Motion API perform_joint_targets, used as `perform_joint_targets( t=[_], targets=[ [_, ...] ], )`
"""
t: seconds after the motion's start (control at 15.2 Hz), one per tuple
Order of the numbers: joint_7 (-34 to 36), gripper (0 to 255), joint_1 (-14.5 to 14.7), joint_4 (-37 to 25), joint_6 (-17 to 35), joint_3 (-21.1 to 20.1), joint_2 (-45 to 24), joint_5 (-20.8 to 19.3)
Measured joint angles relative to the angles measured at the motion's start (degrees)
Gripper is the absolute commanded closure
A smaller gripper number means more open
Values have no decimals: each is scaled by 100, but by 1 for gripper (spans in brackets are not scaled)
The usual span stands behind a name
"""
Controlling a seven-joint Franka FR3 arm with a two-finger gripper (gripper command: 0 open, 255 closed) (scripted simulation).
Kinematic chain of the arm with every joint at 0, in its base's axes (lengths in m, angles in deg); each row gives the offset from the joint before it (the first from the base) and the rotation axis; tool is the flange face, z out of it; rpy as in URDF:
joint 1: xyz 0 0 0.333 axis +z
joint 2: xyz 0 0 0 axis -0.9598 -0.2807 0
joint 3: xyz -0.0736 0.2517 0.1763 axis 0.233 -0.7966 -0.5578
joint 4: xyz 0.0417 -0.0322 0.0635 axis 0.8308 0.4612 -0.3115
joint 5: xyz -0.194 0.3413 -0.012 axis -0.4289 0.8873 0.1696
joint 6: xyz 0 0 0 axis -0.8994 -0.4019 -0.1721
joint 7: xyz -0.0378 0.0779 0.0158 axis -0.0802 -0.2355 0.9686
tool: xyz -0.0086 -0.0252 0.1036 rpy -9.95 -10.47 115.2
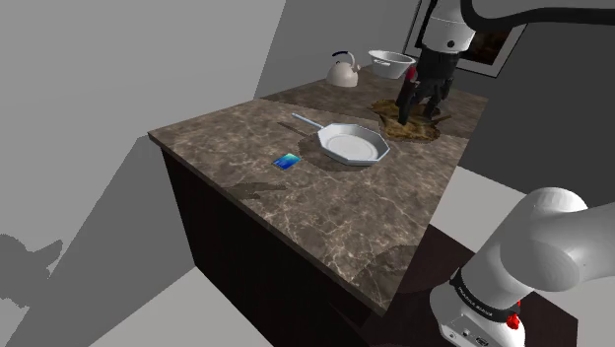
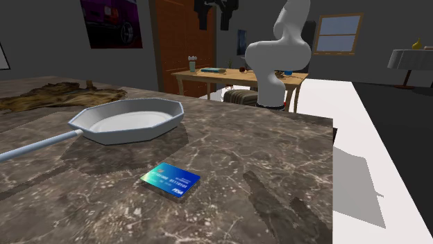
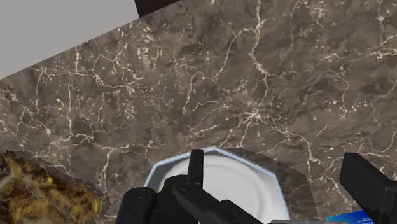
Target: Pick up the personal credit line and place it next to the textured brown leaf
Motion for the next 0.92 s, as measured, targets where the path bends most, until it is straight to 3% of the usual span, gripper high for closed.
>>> perform_joint_targets(
  t=[0.2,0.59,0.92],
  targets=[
    [365,0,-26,31,156,-169,-131,96],
    [2179,0,-185,44,974,-936,-936,440],
    [3751,0,-380,-240,1631,-1526,-1883,502]
  ],
)
